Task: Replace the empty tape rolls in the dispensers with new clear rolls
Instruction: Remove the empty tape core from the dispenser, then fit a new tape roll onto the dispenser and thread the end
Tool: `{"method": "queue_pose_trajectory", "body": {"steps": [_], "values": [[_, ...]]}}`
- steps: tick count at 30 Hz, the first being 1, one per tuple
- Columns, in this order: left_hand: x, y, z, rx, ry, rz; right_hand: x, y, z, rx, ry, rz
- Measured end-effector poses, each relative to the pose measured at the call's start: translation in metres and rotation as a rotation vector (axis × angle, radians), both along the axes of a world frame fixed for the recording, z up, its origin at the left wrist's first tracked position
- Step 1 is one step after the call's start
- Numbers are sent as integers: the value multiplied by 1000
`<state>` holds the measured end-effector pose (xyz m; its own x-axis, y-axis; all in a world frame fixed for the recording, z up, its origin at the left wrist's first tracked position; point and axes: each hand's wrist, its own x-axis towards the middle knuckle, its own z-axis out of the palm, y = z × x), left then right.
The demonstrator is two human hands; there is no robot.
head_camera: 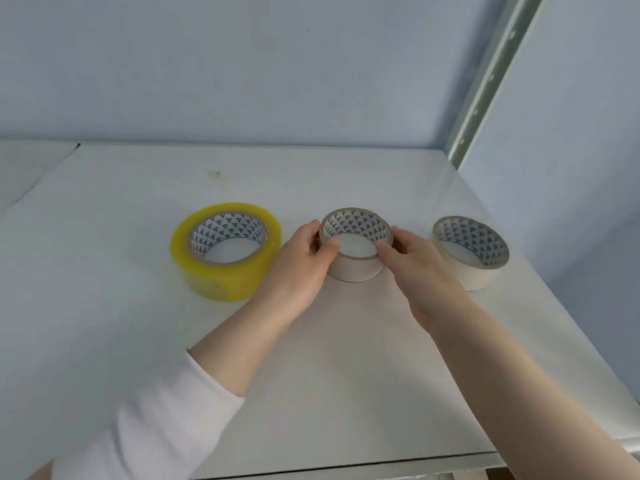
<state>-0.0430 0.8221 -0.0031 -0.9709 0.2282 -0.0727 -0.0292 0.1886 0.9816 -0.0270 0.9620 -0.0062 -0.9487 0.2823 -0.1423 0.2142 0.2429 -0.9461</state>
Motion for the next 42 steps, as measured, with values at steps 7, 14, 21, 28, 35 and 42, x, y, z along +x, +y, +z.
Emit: {"method": "queue_pose_trajectory", "body": {"steps": [7, 14, 21, 28, 35, 42], "values": [[8, -27, 39, -24, 242, 208, 14, -17, 33, 99, 146, -38], [-10, -127, 21, -190, 50, 451, 15, -86, 28, 33, -115, 292], [-11, -142, -3, -145, -58, 253, 1, -116, 8, 69, -117, 145], [21, -154, 5, -37, -13, 309, 27, -129, 11, -258, 6, 22], [98, -163, 11, 117, 49, 413, 88, -131, 27, -480, 76, 165], [197, -159, 4, 162, 50, 572, 159, -123, 20, -543, 25, 339]]}}
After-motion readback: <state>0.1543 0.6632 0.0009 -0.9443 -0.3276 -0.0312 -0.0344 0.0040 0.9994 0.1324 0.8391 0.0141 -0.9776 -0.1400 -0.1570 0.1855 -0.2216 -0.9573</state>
